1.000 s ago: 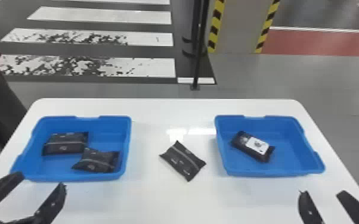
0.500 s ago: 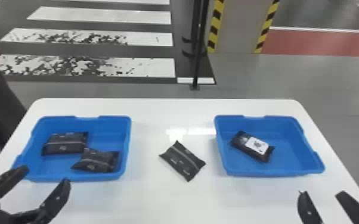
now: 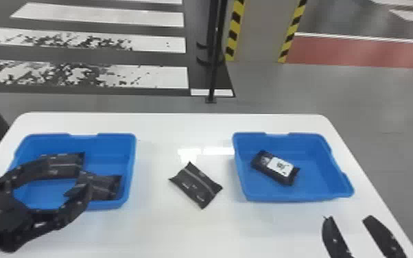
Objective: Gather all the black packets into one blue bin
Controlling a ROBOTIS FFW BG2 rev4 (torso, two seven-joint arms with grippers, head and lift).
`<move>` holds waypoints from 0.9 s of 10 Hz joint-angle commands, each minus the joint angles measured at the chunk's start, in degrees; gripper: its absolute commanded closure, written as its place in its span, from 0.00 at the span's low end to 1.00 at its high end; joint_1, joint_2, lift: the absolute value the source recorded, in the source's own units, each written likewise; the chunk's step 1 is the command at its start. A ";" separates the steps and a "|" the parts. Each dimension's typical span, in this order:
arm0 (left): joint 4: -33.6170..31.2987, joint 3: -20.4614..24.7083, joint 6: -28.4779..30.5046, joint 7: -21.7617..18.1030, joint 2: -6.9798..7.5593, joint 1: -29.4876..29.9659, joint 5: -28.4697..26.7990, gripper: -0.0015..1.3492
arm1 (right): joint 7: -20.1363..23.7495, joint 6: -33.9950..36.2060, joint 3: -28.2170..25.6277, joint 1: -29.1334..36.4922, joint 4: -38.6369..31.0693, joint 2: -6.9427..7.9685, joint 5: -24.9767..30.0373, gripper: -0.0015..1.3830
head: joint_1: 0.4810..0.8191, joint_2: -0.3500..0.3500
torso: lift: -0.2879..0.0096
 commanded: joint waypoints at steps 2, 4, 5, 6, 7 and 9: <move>4.08 -8.45 5.35 -1.12 3.87 -9.69 -1.62 0.06 | 0.02 0.00 0.12 -0.16 0.29 0.05 -0.01 0.16 | 0.63 0.29 | 0.60; 10.12 -18.50 8.58 -1.47 6.33 -17.99 -0.36 0.06 | 0.02 0.00 0.12 -0.31 0.43 0.05 -0.12 0.16 | 0.63 0.18 | 0.60; 12.51 -23.42 10.83 -1.64 7.12 -21.93 -0.47 0.06 | 0.02 0.00 0.24 -0.59 0.57 0.05 -0.12 0.16 | 0.63 0.15 | 0.60; 13.78 -27.19 13.22 -1.82 7.73 -25.02 -2.07 0.06 | 0.02 0.00 0.24 -0.73 0.71 0.05 -0.12 0.16 | 0.63 0.08 | 0.60; 14.20 -29.59 17.02 -1.91 7.91 -27.69 -5.39 0.06 | -0.07 0.00 0.35 -0.87 0.71 0.05 -0.23 0.16 | 0.63 0.02 | 0.60; 19.26 -35.53 22.22 -3.58 8.00 -35.71 -10.64 0.06 | 0.02 0.00 0.58 -1.29 1.13 0.05 -0.35 0.16 | 0.63 0.00 | 0.60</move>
